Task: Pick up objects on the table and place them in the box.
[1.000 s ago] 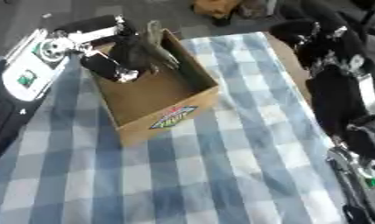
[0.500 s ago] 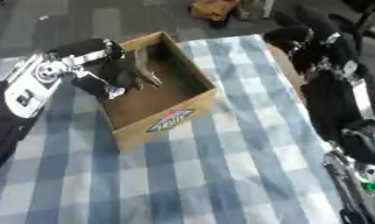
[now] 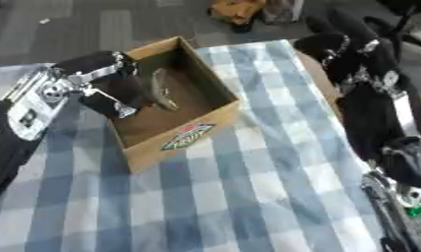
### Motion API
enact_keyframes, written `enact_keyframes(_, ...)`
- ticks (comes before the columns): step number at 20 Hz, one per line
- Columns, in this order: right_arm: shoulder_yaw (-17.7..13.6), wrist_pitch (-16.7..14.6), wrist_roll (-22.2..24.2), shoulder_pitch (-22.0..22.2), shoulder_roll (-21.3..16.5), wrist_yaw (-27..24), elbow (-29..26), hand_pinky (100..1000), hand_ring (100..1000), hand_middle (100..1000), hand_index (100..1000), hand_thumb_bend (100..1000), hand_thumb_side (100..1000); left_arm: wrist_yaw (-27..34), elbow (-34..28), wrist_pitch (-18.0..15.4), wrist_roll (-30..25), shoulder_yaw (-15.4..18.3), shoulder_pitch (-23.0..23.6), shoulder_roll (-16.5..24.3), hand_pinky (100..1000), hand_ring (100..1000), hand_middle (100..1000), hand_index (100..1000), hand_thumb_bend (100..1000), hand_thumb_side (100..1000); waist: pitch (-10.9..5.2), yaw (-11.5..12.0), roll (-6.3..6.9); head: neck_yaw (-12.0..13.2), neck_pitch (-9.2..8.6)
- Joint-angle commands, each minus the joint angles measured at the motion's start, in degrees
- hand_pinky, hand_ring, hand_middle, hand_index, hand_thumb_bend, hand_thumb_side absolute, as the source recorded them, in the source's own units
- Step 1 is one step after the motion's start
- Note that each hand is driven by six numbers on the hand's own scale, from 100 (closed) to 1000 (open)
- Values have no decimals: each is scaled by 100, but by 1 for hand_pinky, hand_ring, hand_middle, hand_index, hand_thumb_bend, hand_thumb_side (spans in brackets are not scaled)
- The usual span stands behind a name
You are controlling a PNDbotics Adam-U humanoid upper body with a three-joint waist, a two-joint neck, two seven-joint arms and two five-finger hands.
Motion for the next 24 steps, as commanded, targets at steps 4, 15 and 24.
enact_keyframes(4, -52, -3, 8, -65, -32, -63, -51, 930, 1000, 731, 964, 854, 1000, -566, -23, -39, 76, 84, -106, 81, 715, 817, 777, 900, 770, 343, -123, -13, -22, 10, -46)
enact_keyframes(15, -102, 39, -41, 124, -108, -52, -51, 929, 1000, 732, 963, 859, 1000, -592, -663, 44, 650, 69, -123, 365, 628, 722, 637, 810, 482, 214, -333, 140, 4, -90, 177)
enact_keyframes(24, -211, -4, -183, 389, -166, -113, -51, 918, 1000, 736, 955, 890, 967, 147, -1867, -255, 1393, 567, 469, 617, 614, 654, 582, 767, 100, 100, -791, 523, -76, -189, 531)
